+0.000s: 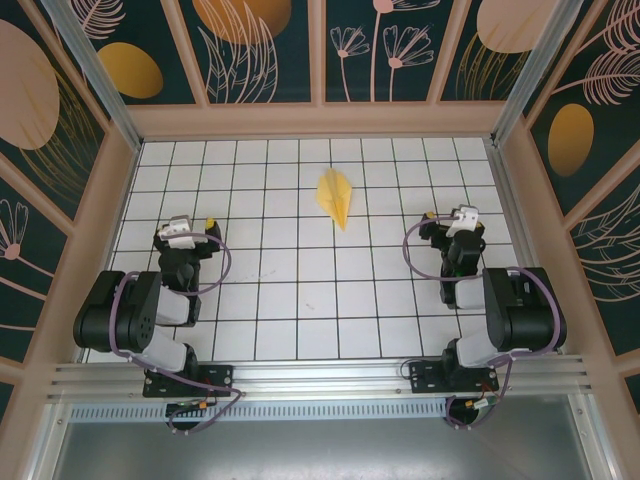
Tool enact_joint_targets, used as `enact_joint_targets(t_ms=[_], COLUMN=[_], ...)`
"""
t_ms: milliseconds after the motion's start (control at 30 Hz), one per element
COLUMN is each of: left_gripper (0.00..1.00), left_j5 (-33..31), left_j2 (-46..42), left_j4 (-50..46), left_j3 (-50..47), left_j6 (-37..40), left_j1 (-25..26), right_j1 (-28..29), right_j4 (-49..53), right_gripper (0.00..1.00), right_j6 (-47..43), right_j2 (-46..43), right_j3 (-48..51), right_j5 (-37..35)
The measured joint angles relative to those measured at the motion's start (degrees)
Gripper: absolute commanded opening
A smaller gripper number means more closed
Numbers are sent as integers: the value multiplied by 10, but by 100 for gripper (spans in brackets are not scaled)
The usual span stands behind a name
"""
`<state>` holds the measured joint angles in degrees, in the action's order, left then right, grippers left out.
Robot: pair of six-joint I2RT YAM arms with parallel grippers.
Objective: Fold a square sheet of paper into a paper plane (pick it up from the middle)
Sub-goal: Reset both arms
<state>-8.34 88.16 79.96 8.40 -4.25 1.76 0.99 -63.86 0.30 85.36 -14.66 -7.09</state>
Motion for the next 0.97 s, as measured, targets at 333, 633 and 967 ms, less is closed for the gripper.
enact_joint_targets(t_ms=[333, 633, 967], left_gripper=[98, 98, 99], left_j5=[-24, -25, -14], left_j2=[0, 0, 0], left_j4=[-10, -15, -28], left_j3=[29, 29, 34], left_j6=[-1, 0, 0], left_j1=[0, 0, 0], right_j1=[-17, -18, -18], right_j4=[-45, -50, -50], right_gripper=[99, 99, 99], right_j6=[0, 1, 0], right_j2=[26, 26, 26], right_j3=[12, 12, 12], right_j5=[36, 42, 42])
